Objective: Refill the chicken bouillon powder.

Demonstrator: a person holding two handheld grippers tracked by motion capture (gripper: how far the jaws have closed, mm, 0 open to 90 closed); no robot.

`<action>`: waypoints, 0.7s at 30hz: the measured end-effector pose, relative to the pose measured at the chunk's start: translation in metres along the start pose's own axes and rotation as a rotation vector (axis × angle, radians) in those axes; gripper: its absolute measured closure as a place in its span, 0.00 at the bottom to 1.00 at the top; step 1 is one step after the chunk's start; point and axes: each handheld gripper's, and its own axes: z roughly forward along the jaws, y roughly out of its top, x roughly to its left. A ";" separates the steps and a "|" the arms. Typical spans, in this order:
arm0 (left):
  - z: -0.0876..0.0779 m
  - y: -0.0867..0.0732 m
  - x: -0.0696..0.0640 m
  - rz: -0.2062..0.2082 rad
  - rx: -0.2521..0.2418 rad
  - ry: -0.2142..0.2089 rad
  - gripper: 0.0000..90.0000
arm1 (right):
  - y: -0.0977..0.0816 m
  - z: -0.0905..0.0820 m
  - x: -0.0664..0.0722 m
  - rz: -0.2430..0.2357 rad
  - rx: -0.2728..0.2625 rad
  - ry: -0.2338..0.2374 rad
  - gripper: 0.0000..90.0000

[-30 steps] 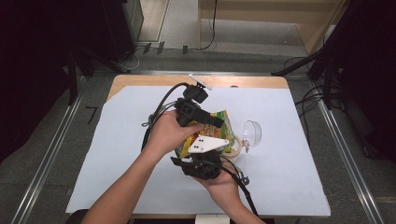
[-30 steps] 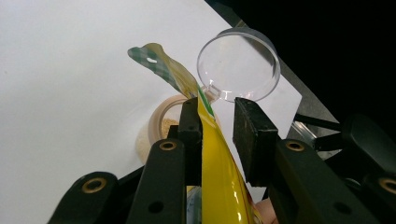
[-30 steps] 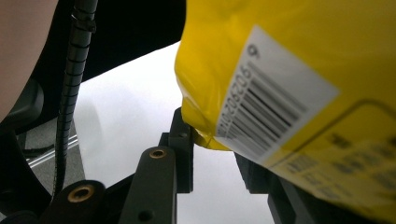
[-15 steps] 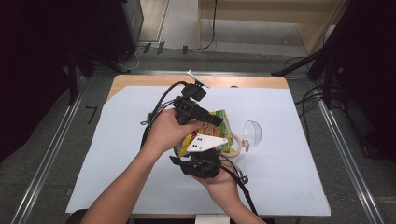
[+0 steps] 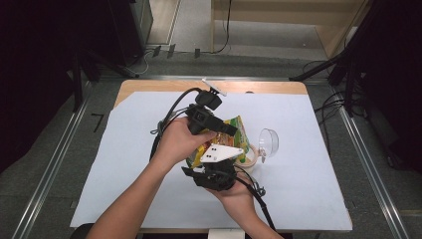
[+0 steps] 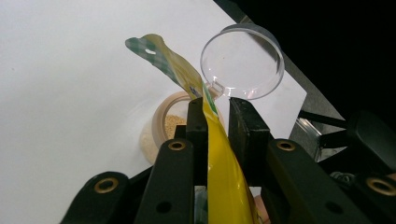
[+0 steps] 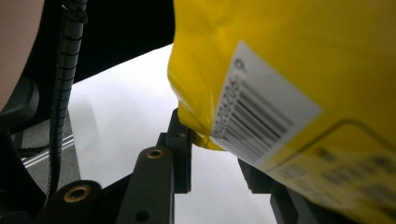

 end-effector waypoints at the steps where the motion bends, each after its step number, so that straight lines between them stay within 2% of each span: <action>1: 0.000 0.000 0.000 0.000 -0.002 -0.001 0.89 | 0.000 0.000 0.000 0.001 -0.001 0.002 0.77; 9: -0.001 0.000 0.002 -0.006 -0.009 0.018 0.93 | 0.001 -0.001 0.003 0.003 -0.004 0.000 0.77; 14: -0.003 0.000 -0.008 0.047 -0.014 0.053 0.96 | -0.001 -0.001 0.002 0.020 -0.018 0.012 0.78; 21: -0.002 0.000 -0.004 0.026 -0.027 0.062 0.95 | -0.002 -0.001 0.001 0.025 -0.014 0.006 0.80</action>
